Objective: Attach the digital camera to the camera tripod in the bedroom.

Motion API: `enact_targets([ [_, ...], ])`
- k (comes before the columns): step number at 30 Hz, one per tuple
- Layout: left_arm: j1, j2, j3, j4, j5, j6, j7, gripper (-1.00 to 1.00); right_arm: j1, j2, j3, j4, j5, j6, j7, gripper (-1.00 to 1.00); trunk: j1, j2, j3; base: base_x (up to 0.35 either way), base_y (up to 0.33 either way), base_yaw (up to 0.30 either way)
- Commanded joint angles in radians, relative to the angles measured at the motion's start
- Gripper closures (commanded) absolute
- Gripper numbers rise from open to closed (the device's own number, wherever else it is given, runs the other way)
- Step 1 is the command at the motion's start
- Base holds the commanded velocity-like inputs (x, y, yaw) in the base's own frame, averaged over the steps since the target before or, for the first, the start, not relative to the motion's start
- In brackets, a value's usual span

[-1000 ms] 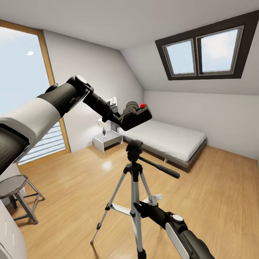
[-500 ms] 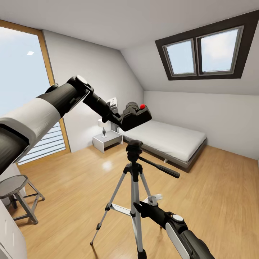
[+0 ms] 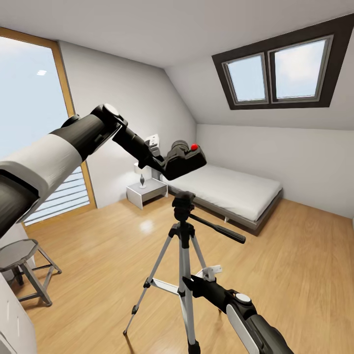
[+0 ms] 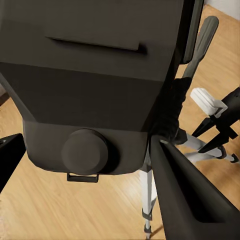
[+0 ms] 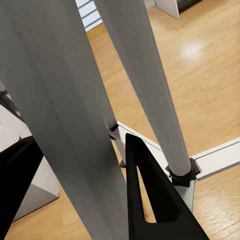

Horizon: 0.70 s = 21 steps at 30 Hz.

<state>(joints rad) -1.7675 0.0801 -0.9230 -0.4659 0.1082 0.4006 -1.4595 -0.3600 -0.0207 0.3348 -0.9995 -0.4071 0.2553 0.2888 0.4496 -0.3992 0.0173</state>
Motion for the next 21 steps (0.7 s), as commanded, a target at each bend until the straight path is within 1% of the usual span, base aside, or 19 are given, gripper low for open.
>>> enact_targets([
  [1,-0.001,0.003,-0.012,-0.003,0.009,0.002,-0.001,1.00,0.000,-0.001,0.001,-0.001,-0.007,0.005,0.000,1.00,0.000,-0.001,0.000,0.000,0.000,0.000],
  [4,-0.001,0.009,-0.040,-0.034,0.011,-0.008,-0.003,1.00,0.000,-0.001,0.001,0.000,-0.007,0.005,0.000,1.00,0.000,-0.001,0.000,0.000,0.000,0.000],
  [5,-0.001,0.009,-0.040,-0.034,0.011,-0.008,-0.003,1.00,0.000,-0.001,0.001,0.000,-0.007,0.005,0.000,1.00,0.000,-0.001,0.000,0.000,0.000,0.000],
  [6,-0.001,0.012,-0.053,-0.052,0.011,-0.010,-0.004,1.00,0.000,-0.001,0.001,0.000,-0.007,0.005,0.000,1.00,0.000,-0.001,0.000,0.000,0.000,0.000],
  [9,-0.001,0.033,-0.095,-0.106,0.013,-0.013,-0.005,1.00,0.000,-0.001,0.001,0.000,-0.007,0.005,0.000,1.00,0.000,-0.001,0.000,0.000,0.000,0.000],
  [11,0.000,0.051,-0.113,-0.140,0.014,-0.015,-0.005,1.00,0.000,-0.001,0.001,0.000,-0.007,0.005,0.000,1.00,0.000,-0.001,0.000,0.000,0.000,0.000],
  [12,0.000,0.051,-0.113,-0.140,0.014,-0.015,-0.005,1.00,0.000,-0.001,0.001,0.000,-0.007,0.005,0.000,1.00,0.000,-0.001,0.000,0.000,0.000,0.000],
  [14,0.002,0.066,-0.125,-0.169,0.019,-0.017,-0.005,1.00,0.000,-0.001,0.001,0.000,-0.007,0.005,0.000,1.00,0.000,-0.001,0.000,0.000,0.000,0.000],
  [17,0.005,0.080,-0.137,-0.202,0.042,-0.019,-0.005,1.00,0.000,-0.001,0.001,0.001,-0.008,0.004,0.000,1.00,0.000,-0.001,0.000,0.000,0.000,0.000],
  [18,0.005,0.080,-0.137,-0.202,0.042,-0.019,-0.005,1.00,0.000,-0.001,0.001,0.001,-0.008,0.004,0.000,1.00,0.000,-0.001,0.000,0.000,0.000,0.000],
  [21,0.006,0.087,-0.144,-0.220,0.067,-0.023,-0.004,1.00,0.000,-0.001,0.001,0.005,-0.008,-0.001,0.000,1.00,0.000,-0.001,0.000,0.000,0.000,0.000],
])
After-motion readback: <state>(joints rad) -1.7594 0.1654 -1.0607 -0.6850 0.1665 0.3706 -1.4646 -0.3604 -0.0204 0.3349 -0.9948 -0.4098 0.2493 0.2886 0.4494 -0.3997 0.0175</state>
